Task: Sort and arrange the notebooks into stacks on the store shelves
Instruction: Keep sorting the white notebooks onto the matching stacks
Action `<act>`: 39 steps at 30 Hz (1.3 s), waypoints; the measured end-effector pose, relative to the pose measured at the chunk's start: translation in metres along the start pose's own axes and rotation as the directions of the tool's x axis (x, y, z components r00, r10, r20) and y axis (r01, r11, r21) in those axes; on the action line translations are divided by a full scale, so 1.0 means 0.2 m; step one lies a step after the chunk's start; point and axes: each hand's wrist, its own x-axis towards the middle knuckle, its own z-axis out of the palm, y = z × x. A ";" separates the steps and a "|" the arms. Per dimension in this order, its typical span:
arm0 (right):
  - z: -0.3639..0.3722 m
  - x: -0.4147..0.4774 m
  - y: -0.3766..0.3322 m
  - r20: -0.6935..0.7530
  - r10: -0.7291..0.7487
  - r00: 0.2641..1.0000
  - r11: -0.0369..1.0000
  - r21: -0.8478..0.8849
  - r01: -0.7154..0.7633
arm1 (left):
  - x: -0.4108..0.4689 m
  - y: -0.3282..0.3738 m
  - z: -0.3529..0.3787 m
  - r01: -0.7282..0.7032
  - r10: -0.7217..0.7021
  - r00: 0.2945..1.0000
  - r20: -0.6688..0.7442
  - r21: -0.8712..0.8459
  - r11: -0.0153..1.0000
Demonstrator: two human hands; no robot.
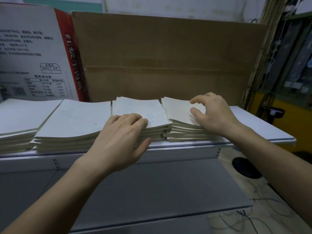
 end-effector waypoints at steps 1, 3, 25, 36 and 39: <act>-0.02 -0.05 -0.06 -0.010 -0.075 0.997 0.997 -0.003 0.075 | -0.01 -0.01 -0.01 0.012 -0.012 1.000 -0.004 -0.006 1.000; -0.04 -0.13 -0.16 0.045 -0.192 0.980 0.981 0.002 0.192 | -0.03 -0.04 -0.04 0.038 -0.038 0.999 -0.021 -0.017 0.999; 0.06 -0.28 -0.60 0.133 -0.455 0.880 0.890 0.044 0.454 | -0.29 -0.31 -0.12 0.093 -0.096 0.994 -0.053 -0.054 0.994; 0.52 -0.49 -1.45 0.072 -0.934 0.350 0.350 0.382 0.855 | -1.52 -0.94 -0.23 0.503 -0.514 0.856 0.047 0.151 0.851; 0.72 -0.55 -1.77 0.126 -0.957 0.263 0.292 0.429 0.855 | -1.90 -1.11 -0.21 0.670 -0.688 0.723 0.063 0.178 0.721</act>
